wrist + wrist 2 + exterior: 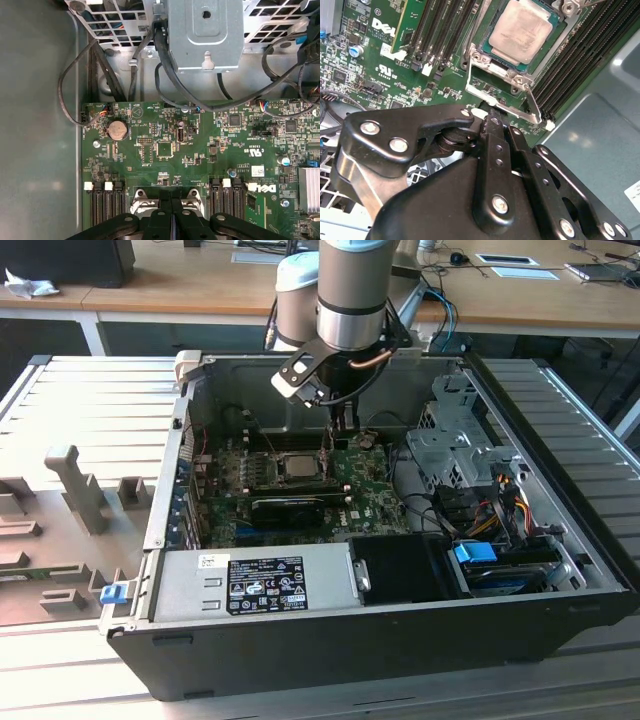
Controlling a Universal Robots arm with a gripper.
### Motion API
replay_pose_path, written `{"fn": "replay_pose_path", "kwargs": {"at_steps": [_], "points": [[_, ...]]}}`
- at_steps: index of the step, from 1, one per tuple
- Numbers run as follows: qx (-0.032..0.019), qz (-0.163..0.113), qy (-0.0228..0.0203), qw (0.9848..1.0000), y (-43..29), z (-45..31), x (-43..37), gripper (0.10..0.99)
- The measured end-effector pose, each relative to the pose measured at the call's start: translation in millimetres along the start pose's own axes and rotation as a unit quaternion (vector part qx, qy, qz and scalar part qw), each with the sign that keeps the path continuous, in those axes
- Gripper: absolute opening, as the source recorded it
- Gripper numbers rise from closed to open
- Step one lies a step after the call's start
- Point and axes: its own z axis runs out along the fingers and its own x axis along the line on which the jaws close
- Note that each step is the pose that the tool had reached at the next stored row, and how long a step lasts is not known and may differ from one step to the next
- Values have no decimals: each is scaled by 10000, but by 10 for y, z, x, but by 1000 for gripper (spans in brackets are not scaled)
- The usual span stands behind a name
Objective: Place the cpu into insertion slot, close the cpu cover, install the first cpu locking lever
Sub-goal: 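Close the cpu cover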
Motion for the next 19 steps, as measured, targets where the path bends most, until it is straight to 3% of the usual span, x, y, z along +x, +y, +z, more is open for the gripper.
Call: {"fn": "replay_pose_path", "kwargs": {"at_steps": [19], "points": [[0,0,0,10000,-85,-4,-2,106]]}}
